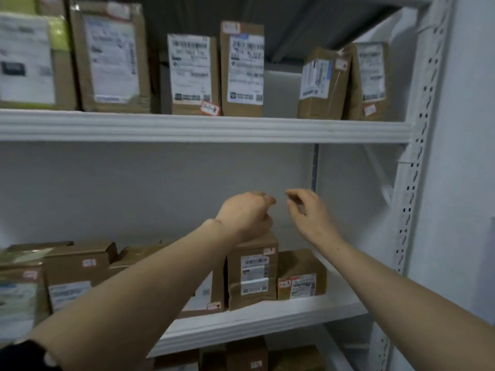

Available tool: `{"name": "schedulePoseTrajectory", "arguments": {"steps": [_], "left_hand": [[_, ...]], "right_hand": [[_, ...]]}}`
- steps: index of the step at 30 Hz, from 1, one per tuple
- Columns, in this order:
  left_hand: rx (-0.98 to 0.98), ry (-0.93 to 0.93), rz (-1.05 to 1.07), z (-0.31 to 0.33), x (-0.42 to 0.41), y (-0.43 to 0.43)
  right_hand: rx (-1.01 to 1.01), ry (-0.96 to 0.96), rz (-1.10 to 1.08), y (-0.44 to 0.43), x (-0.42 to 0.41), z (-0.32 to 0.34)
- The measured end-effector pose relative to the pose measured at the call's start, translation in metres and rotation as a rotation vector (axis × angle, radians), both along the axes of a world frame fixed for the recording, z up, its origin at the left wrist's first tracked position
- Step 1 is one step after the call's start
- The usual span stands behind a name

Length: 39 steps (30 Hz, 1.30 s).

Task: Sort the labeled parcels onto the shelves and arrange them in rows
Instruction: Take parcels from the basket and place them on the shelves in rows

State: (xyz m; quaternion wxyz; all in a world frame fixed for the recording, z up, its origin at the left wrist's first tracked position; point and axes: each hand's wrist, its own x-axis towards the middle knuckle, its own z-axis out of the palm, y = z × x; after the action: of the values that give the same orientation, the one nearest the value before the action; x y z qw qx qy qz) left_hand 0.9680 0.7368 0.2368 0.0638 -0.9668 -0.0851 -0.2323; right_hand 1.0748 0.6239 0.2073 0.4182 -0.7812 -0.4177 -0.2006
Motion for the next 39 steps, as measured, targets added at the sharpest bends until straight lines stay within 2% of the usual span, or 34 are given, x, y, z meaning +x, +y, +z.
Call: {"name": "schedulePoseTrajectory", "arguments": {"steps": [6, 12, 16, 28, 39], "left_hand": [[0.031, -0.181, 0.07, 0.044, -0.056, 0.022], [0.038, -0.236, 0.234, 0.078, -0.095, 0.052], [0.036, -0.316, 0.323, 0.098, -0.114, 0.068], [-0.023, -0.403, 0.702, 0.095, -0.213, 0.142], [-0.138, -0.56, 0.869, 0.083, -0.384, 0.257]], "right_hand": [[0.072, -0.097, 0.088, 0.021, -0.05, 0.054], [0.19, -0.159, 0.211, 0.059, -0.083, 0.103], [0.2, -0.237, 0.299, 0.084, -0.099, 0.122], [0.091, -0.433, 0.6, 0.19, -0.164, 0.135], [0.065, -0.491, 0.703, 0.308, -0.318, 0.134]]}}
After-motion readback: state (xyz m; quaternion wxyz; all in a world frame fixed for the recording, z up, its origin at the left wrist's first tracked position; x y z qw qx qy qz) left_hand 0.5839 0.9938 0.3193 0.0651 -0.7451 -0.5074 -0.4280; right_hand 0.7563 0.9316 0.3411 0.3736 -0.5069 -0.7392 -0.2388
